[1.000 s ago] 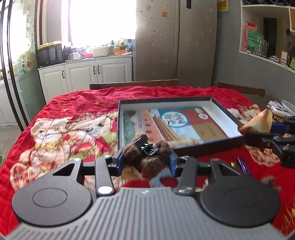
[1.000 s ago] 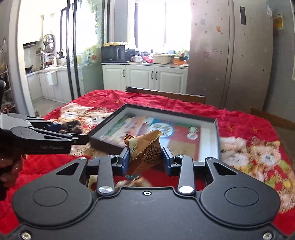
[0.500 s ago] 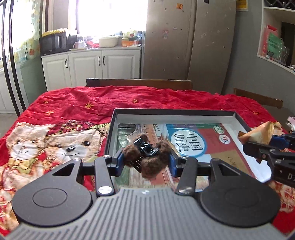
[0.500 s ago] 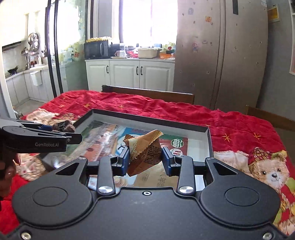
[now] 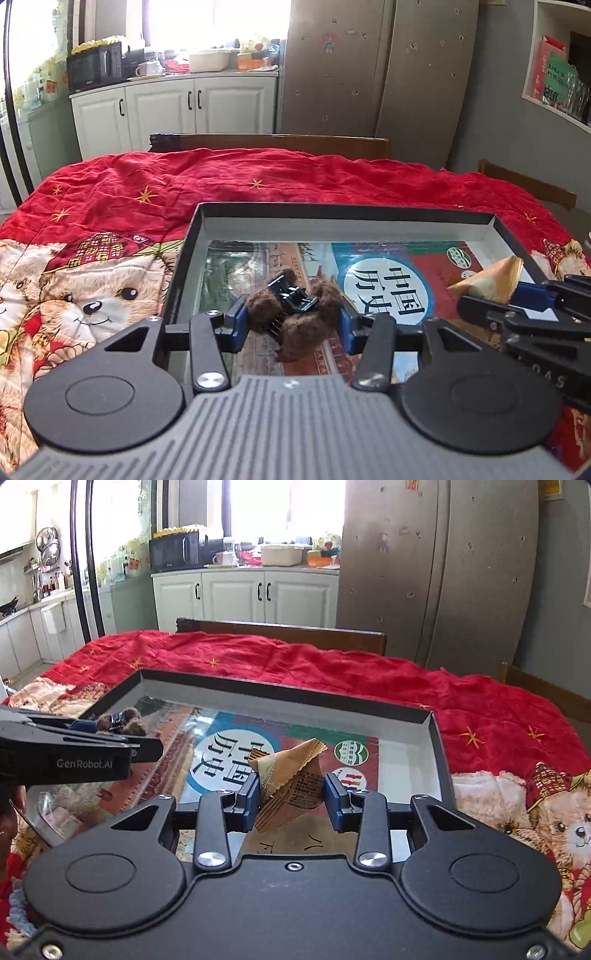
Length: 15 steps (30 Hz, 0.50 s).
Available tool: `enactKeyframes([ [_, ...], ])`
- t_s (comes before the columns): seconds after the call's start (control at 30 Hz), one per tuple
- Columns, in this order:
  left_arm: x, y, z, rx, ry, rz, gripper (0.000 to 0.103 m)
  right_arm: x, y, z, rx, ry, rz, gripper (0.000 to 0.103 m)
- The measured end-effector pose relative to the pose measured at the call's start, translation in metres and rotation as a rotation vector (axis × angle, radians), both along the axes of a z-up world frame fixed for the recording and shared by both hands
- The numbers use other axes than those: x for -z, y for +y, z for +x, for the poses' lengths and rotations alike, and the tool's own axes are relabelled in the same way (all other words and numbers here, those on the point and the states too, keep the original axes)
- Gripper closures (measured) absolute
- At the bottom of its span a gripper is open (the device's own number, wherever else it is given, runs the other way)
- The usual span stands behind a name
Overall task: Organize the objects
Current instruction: 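Carry fuzzy toy and paper triangle with both grippers over the black box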
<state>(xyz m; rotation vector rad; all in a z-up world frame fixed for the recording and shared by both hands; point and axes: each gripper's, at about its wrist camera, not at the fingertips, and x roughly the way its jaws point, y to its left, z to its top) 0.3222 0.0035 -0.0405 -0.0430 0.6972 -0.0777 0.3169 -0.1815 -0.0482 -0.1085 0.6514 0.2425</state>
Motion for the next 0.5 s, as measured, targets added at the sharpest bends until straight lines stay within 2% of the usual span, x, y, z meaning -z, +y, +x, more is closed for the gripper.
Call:
enactKeyframes([
  [0.27, 0.007, -0.0078, 0.0058, 0.013, 0.017, 0.059, 0.051, 0.0104, -0.0004, 0.0076, 0.001, 0.027, -0.018, 0.068],
  [0.5, 0.0083, -0.0088, 0.0073, 0.02, 0.011, 0.07, 0.05, 0.011, 0.0004, 0.0107, -0.006, 0.028, -0.021, 0.068],
])
